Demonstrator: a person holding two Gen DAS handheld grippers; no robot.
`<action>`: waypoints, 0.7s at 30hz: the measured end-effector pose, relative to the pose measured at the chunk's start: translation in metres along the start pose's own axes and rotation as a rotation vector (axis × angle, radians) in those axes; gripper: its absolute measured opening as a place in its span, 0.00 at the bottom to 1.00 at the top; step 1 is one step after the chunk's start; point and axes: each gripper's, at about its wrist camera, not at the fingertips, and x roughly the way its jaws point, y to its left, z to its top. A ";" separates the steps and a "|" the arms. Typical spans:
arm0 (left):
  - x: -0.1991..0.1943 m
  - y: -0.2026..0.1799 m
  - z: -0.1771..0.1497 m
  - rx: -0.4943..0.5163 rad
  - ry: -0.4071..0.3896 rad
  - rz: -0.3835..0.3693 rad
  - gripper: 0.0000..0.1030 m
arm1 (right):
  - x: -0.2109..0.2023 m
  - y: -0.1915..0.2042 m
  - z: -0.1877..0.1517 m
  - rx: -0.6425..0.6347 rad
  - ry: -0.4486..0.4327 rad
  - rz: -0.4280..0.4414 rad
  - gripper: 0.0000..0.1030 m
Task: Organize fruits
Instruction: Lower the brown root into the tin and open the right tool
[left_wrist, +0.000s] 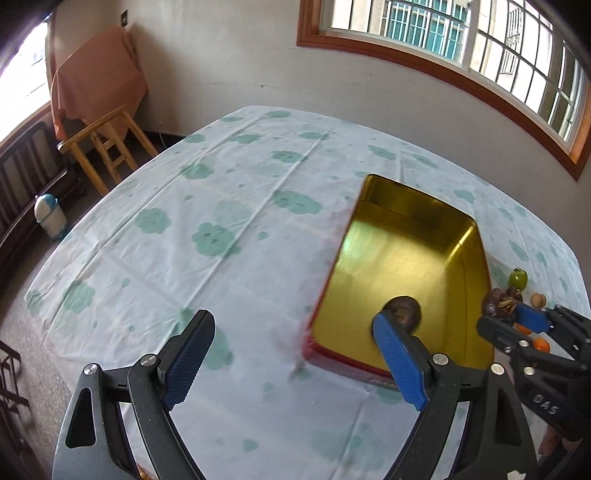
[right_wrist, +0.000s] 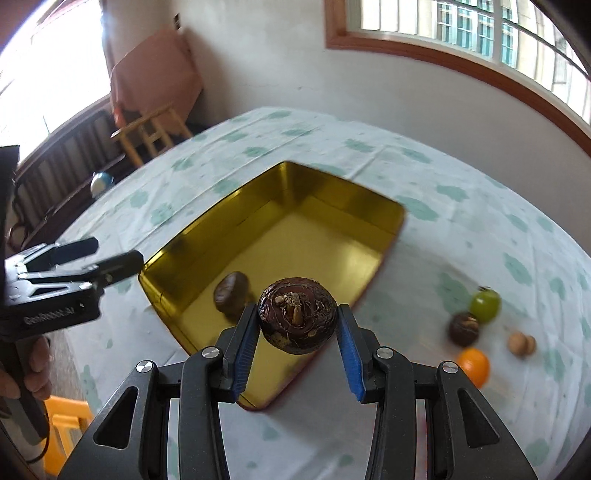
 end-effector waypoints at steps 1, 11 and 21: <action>0.001 0.002 0.000 -0.003 0.003 0.004 0.83 | 0.006 0.004 0.001 -0.011 0.011 0.000 0.42; 0.006 0.009 -0.005 -0.003 0.025 0.004 0.83 | 0.047 0.022 0.005 -0.087 0.099 -0.012 0.42; 0.008 0.006 -0.007 0.003 0.038 -0.011 0.83 | 0.061 0.033 0.004 -0.118 0.129 -0.005 0.42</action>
